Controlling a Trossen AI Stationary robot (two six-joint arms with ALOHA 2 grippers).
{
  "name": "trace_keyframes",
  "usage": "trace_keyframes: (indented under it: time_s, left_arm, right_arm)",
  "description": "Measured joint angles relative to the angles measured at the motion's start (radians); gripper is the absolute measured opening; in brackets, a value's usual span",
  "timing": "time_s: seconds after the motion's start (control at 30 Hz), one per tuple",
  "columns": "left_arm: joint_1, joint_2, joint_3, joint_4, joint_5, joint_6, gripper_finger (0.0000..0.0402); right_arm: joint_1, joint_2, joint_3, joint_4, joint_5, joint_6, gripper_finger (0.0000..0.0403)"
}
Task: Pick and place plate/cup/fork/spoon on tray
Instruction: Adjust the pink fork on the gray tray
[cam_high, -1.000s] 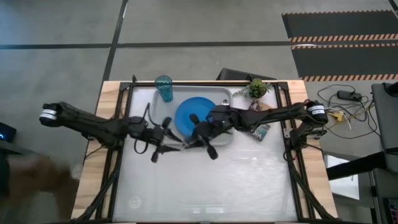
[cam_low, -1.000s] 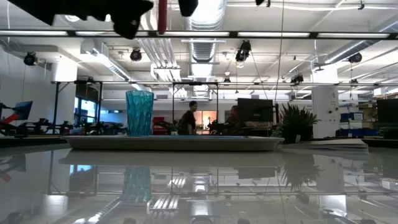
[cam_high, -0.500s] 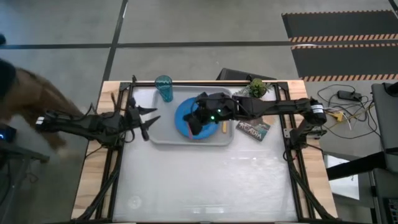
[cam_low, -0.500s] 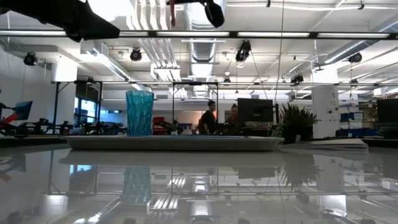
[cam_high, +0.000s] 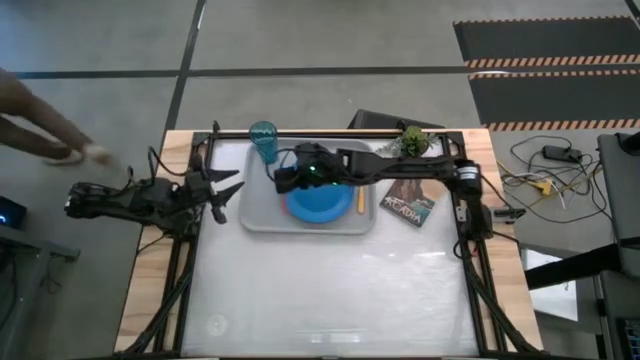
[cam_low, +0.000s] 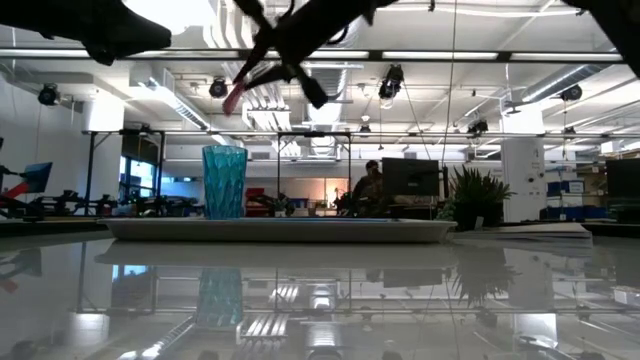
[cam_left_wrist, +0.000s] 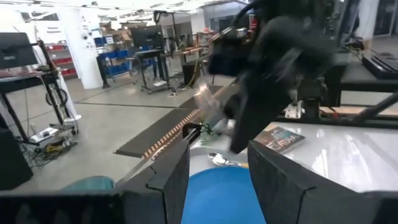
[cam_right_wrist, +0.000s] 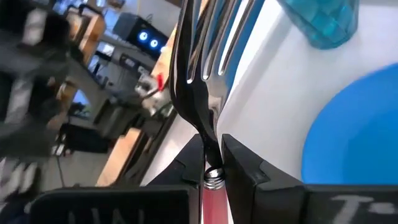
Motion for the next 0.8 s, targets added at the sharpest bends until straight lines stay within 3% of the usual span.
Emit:
trace_keyframes:
  time_s: [0.37, 0.53, 0.8]
  left_arm:
    - [0.0, -0.021, -0.001, -0.001, 0.006, 0.01, 0.0145]
    - [0.0, -0.02, -0.001, -0.001, 0.007, 0.011, 0.0145]
    - [0.0, -0.016, -0.001, -0.01, 0.008, 0.011, 0.0145]
  right_arm:
    - [-0.05, 0.339, 0.308, 0.003, 0.008, -0.044, 0.0028]
    - [-0.052, 0.487, 0.447, -0.012, -0.055, 0.005, 0.0028]
    - [-0.056, 0.592, 0.534, -0.101, -0.072, 0.034, 0.0028]
